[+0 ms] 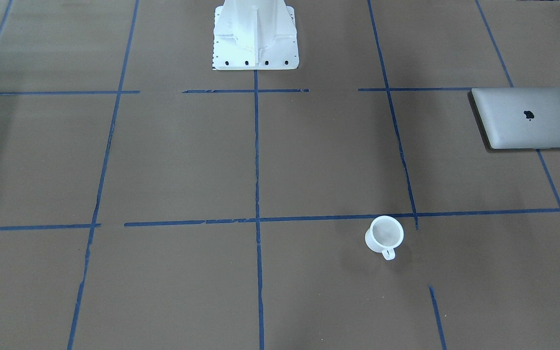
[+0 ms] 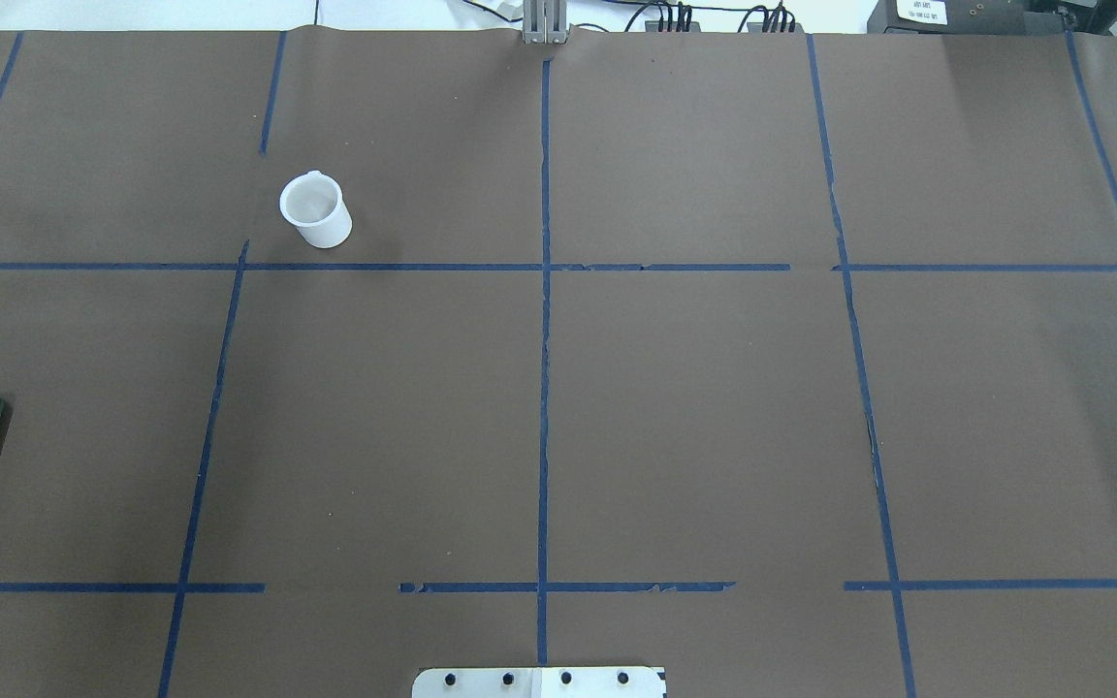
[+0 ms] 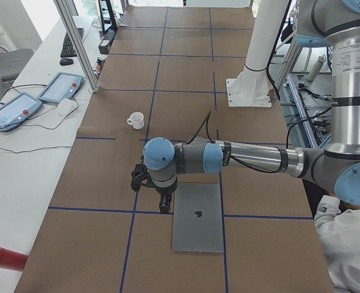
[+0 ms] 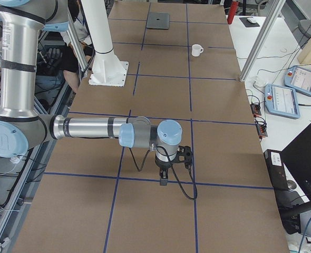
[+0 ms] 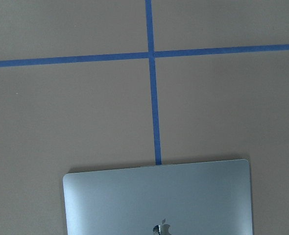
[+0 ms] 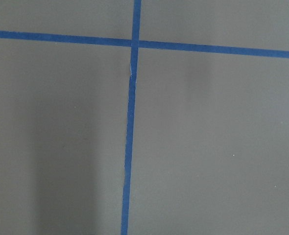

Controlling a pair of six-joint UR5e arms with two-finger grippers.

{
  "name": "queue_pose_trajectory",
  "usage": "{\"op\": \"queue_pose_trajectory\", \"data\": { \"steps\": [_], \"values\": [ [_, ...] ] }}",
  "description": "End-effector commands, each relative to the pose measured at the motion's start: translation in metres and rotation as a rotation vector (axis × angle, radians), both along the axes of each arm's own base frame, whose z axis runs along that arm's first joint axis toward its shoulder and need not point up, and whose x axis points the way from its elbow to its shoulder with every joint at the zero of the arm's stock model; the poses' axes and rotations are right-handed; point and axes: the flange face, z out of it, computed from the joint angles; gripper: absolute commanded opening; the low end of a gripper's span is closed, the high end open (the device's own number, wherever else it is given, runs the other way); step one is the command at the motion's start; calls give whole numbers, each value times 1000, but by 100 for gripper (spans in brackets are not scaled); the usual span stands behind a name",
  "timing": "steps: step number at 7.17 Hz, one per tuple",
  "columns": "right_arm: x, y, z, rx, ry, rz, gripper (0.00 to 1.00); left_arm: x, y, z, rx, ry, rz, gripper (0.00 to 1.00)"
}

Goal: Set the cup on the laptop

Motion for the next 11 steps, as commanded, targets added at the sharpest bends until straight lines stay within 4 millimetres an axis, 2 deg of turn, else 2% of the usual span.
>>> {"op": "queue_pose_trajectory", "data": {
  "steps": [1, 4, 5, 6, 7, 8, 10, 11],
  "values": [
    [0, 0, 0, 1, 0, 0, 100, 1, -3, -6, 13, 7, 5, 100],
    [0, 0, 0, 1, 1, 0, 100, 1, 0, -17, 36, 8, 1, 100],
    [0, 0, 0, 1, 0, 0, 100, 4, -6, -19, 57, 7, 4, 100],
    [0, 0, 0, 1, 0, 0, 100, 7, -13, -30, 180, 6, 9, 100],
    [0, 0, 0, 1, 1, 0, 100, 27, -23, -39, 158, 17, -24, 100],
    [0, 0, 0, 0, 0, 0, 100, 57, -60, -71, 149, 35, -53, 100],
    [0, -1, -1, 3, 0, 0, 100, 140, -111, -127, 90, 69, -47, 100],
    [0, 0, 0, 1, 0, 0, 100, 197, -134, -158, 42, 88, -35, 100]
  ]
}}
